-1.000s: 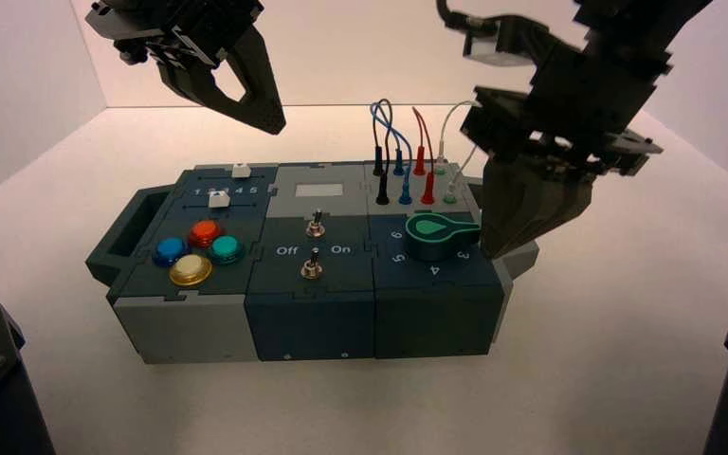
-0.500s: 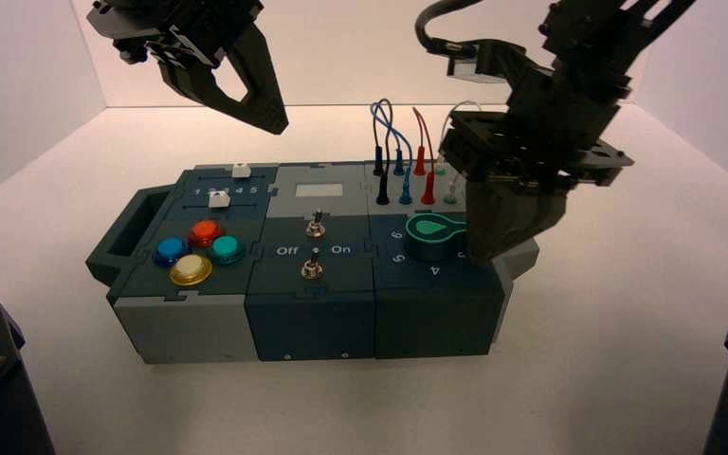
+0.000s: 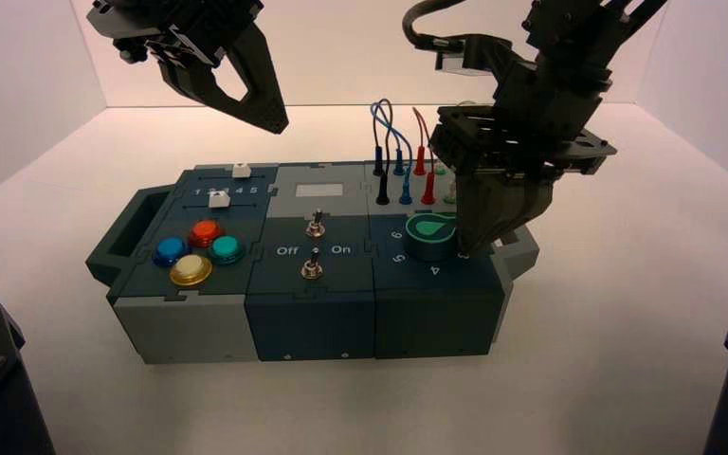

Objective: Turn the knob to position 2.

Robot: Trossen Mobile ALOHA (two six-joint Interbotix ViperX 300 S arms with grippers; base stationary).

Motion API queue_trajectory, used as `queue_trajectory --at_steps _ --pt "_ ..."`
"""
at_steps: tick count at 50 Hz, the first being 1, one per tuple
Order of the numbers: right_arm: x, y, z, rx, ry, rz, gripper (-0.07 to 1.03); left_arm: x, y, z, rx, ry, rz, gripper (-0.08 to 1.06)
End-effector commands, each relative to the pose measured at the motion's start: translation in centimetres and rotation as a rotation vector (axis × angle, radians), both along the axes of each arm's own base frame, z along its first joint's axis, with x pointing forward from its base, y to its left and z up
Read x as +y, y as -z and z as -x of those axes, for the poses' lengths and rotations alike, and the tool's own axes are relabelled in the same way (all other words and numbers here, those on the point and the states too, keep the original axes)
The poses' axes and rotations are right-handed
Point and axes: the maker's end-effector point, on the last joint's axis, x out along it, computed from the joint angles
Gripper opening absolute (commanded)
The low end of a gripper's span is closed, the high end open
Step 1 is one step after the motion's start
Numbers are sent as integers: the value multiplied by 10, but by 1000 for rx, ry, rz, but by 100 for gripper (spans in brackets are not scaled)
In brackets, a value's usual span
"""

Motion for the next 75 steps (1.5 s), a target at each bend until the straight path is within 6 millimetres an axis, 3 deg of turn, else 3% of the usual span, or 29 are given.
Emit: queue_trajectory --at_steps 1,13,75 --pt "-1 -5 -7 -21 8 -6 -2 -3 -6 -2 -19 6 17 -3" --pt "-8 -10 -14 -35 26 -5 -2 -4 -7 -2 -21 6 19 -3" --pt "3 -20 -28 -65 25 -28 -2 -3 -6 -2 -21 8 17 -3"
